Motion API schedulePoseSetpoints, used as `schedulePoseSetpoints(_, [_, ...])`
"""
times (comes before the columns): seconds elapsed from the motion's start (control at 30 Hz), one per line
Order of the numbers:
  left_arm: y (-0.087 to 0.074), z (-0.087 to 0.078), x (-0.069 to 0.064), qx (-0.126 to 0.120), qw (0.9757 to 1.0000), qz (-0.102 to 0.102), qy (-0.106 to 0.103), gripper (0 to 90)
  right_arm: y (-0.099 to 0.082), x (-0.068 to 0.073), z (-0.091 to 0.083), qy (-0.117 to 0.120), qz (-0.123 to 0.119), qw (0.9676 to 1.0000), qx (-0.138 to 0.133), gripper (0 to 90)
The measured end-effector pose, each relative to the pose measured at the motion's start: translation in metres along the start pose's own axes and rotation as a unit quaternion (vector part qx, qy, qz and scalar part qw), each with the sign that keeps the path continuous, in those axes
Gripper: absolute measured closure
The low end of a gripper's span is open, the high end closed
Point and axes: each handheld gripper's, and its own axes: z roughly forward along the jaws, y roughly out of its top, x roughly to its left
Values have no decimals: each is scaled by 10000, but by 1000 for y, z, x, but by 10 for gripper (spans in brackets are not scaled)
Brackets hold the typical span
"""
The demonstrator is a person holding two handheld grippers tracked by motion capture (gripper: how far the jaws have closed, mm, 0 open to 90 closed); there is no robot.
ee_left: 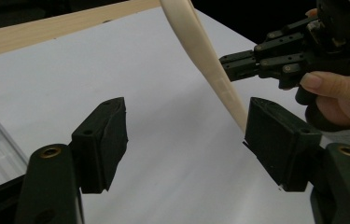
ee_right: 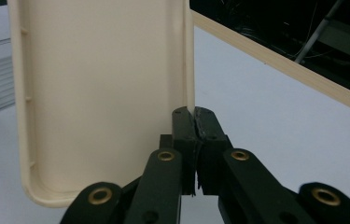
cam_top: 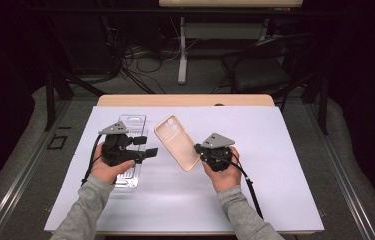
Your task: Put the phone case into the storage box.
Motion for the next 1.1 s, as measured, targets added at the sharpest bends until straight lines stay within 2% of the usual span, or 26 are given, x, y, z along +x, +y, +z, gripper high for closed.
schedulePoseSetpoints(0.23, [-3,8,-9,-20,9997,-171,-167,342,-1,2,-3,-54,20,9999,-96,884])
schedulePoseSetpoints(0.5, [-5,13,-15,64,9996,-184,-185,398,-2,3,-4,-64,11,9999,-119,884])
schedulePoseSetpoints(0.67, [-6,17,-19,19,9991,-234,-357,408,-2,4,-4,-68,17,9999,-140,884])
schedulePoseSetpoints(0.8, [-8,18,-20,-150,9979,-459,-438,406,-2,5,-5,-70,18,9998,-184,884])
schedulePoseSetpoints(1.1, [-12,20,-20,-219,9947,-878,-495,409,-1,7,-6,-58,6,9997,-229,884])
